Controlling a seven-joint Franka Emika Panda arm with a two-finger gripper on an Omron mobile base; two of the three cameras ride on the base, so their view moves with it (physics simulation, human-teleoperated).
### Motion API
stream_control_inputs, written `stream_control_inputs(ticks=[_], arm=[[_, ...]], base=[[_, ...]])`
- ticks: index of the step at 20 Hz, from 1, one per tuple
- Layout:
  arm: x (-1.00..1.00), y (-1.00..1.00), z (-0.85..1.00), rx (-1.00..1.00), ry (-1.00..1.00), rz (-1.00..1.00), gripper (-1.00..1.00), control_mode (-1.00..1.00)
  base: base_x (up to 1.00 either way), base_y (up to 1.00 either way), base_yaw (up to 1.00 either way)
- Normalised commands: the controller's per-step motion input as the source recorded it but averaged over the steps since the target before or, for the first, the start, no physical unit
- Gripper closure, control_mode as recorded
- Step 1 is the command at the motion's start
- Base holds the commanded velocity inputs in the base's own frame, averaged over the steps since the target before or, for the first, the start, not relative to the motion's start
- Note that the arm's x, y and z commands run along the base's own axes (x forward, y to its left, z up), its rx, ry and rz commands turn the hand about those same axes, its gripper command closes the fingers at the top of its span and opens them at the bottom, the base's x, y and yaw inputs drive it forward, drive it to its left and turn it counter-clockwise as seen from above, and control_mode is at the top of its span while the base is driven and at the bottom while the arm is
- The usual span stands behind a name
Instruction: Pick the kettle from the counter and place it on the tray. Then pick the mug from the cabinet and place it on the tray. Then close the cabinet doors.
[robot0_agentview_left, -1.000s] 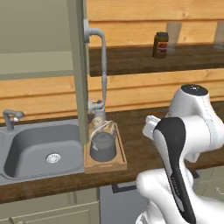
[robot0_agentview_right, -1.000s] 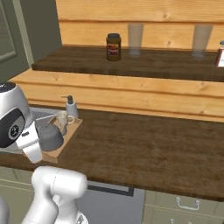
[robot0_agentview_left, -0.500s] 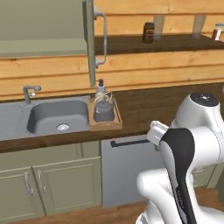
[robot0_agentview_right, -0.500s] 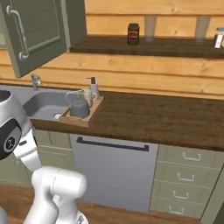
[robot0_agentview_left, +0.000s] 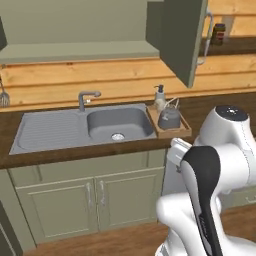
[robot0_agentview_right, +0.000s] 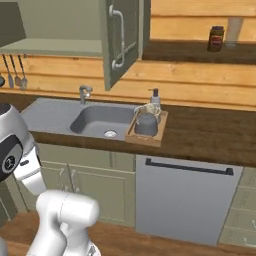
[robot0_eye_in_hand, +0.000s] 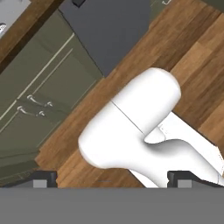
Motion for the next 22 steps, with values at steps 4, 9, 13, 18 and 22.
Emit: stream_control_inputs(ticks=[4, 9, 13, 18, 22], arm=[[0.00, 0.00, 0.00, 0.00, 0.00, 0.00, -1.00, 1.00], [0.00, 0.00, 0.00, 0.00, 0.00, 0.00, -1.00, 1.00], [0.00, 0.00, 0.00, 0.00, 0.00, 0.00, -1.00, 1.00], [0.00, 0.00, 0.00, 0.00, 0.00, 0.00, -1.00, 1.00], [0.00, 0.00, 0.00, 0.00, 0.00, 0.00, -1.00, 1.00]], base=[[0.22, 1.00, 0.00], [0.46, 0.70, 0.00], [0.57, 0.16, 0.05], [0.38, -0.05, 0.03], [0.38, -0.05, 0.00]])
